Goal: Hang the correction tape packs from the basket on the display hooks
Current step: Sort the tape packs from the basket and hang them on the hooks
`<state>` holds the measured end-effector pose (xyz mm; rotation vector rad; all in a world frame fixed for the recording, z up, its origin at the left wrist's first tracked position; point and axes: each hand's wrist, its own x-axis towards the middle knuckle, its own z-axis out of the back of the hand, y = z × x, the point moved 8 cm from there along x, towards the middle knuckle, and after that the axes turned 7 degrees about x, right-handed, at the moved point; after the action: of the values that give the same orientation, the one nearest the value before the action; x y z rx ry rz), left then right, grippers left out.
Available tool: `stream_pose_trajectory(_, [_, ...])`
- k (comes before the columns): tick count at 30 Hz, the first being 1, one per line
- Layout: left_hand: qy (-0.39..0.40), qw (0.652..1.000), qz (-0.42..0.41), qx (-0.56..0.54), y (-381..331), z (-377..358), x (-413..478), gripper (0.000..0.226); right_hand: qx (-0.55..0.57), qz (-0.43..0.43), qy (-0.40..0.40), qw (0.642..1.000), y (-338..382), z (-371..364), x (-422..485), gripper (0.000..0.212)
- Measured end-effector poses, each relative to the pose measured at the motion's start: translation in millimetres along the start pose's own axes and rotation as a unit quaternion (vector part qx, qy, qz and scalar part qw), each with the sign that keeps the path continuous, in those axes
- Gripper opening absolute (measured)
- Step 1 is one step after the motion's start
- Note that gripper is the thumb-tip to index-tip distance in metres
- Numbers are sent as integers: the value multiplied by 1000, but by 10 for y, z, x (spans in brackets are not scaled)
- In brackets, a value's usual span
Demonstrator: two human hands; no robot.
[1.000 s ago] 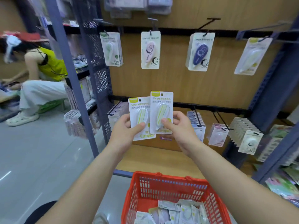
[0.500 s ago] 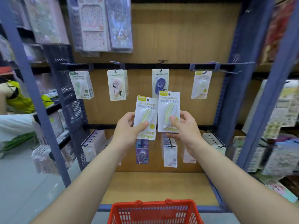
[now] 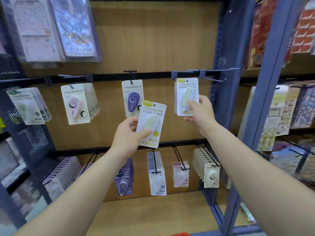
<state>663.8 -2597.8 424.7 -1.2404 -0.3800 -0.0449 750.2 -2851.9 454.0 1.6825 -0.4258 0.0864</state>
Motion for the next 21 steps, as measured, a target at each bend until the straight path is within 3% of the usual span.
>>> stream_pose_trajectory(5, [4, 1000, 3, 5, 38, -85, 221, 35, -8, 5, 1, 1000, -88, 4, 155, 25])
stream_pose_trajectory(8, [8, 1000, -8, 10, -20, -175, 321, 35, -74, 8, 2, 997, -103, 28, 212, 24])
stream_pose_trajectory(12, [32, 998, -44, 19, -281, -469, 540, 34, -226, 39, -19, 973, -95, 227, 213, 56])
stream_pose_trajectory(16, [39, 995, -84, 39, -561, -821, 809, 35, -258, 72, -1, 963, -77, 410, 121, 45])
stream_pose_trajectory(21, [32, 995, -77, 46, -633, -1025, 1026, 32, -278, 65, 32, 958, -110, 557, 13, 37])
